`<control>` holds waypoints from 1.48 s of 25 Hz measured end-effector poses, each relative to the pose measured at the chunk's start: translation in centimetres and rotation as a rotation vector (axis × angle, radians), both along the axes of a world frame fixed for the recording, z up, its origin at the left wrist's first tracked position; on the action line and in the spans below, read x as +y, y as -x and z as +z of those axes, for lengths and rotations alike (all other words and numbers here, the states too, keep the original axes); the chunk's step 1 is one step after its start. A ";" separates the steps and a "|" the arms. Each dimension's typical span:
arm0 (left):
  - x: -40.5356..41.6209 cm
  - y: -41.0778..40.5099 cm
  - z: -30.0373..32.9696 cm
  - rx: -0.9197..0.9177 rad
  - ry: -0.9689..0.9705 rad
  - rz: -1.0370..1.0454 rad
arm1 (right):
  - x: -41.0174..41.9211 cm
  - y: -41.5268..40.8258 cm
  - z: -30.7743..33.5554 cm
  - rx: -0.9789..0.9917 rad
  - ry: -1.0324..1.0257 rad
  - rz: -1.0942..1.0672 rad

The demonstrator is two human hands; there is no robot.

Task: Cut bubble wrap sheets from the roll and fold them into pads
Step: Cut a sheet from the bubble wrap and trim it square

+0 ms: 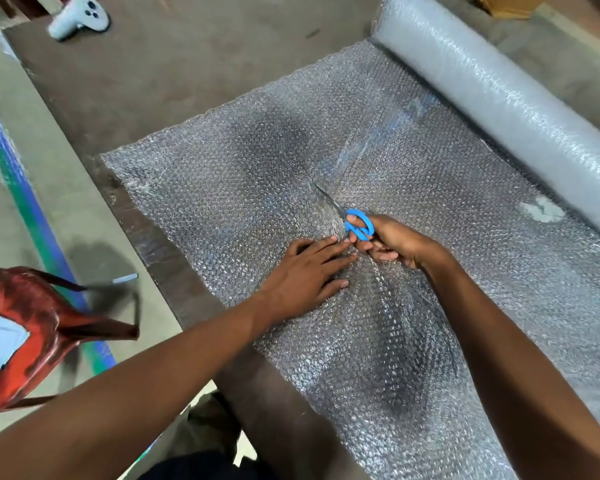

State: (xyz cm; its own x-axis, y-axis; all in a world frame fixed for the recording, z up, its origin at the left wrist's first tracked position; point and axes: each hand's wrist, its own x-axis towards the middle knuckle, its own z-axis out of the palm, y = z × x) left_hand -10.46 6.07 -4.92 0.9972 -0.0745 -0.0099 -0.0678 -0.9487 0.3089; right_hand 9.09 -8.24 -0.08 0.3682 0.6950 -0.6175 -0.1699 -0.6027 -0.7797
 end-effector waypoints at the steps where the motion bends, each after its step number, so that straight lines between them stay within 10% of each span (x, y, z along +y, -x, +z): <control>1: 0.0 0.0 0.0 0.002 0.000 0.002 | 0.3 0.0 0.0 -0.012 0.006 -0.005; 12: 0.3 0.0 0.1 -0.001 0.032 0.001 | 2.8 -0.4 0.4 -0.013 -0.011 0.026; 18: 3.1 -0.9 1.0 -0.070 0.370 0.112 | 3.7 -0.7 0.2 0.010 0.001 0.000; 26: 10.8 -2.8 1.1 0.031 -0.019 0.066 | 5.3 -0.8 -0.7 0.019 -0.016 -0.046; 37: 11.1 -2.4 0.4 -0.001 -0.030 0.048 | 8.1 -1.1 -1.2 0.014 0.001 -0.080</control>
State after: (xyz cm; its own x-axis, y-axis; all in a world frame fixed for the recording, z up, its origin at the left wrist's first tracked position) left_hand -8.08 17.14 -4.49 0.9996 -0.0259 -0.0104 -0.0220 -0.9597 0.2803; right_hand 10.22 -0.14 -1.26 0.4142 0.6631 -0.6235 -0.2286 -0.5873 -0.7764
